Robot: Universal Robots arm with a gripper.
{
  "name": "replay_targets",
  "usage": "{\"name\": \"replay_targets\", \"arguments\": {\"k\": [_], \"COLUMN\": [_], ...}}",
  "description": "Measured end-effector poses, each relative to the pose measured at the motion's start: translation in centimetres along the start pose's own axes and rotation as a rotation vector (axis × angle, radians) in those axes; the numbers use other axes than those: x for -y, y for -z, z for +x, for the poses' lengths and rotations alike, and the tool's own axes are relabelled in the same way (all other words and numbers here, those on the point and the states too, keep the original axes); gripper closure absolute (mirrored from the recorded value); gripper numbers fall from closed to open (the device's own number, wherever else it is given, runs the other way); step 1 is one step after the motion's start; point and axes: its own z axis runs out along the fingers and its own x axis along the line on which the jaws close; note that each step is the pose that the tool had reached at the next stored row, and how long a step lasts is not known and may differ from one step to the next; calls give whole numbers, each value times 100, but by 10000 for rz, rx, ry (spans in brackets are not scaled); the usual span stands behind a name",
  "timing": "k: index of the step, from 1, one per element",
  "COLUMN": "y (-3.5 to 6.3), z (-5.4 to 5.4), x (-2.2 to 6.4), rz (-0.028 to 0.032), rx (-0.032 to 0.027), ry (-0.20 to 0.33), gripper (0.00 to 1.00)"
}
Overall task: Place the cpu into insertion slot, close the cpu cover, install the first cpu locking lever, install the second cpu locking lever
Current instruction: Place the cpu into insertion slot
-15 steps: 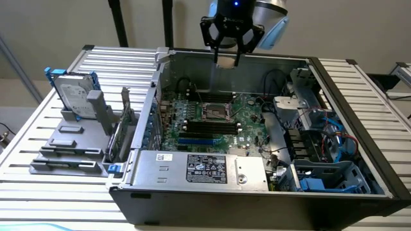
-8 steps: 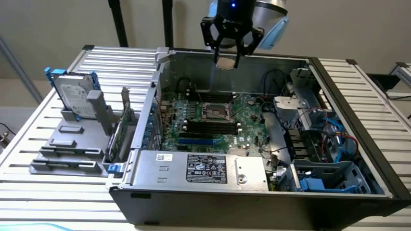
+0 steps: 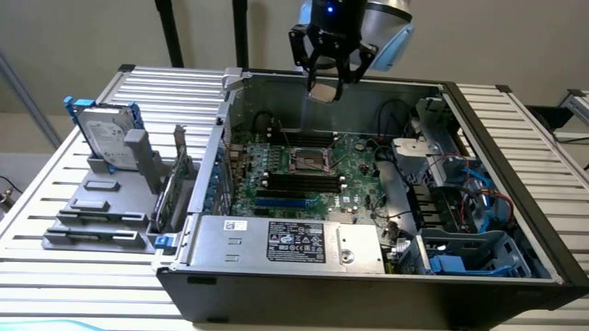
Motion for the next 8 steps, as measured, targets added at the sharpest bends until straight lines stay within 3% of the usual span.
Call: {"name": "replay_targets", "arguments": {"k": [8], "y": [-38], "z": [-1], "x": [2], "rz": [-21], "rx": [63], "ry": [-1448], "gripper": [45]}}
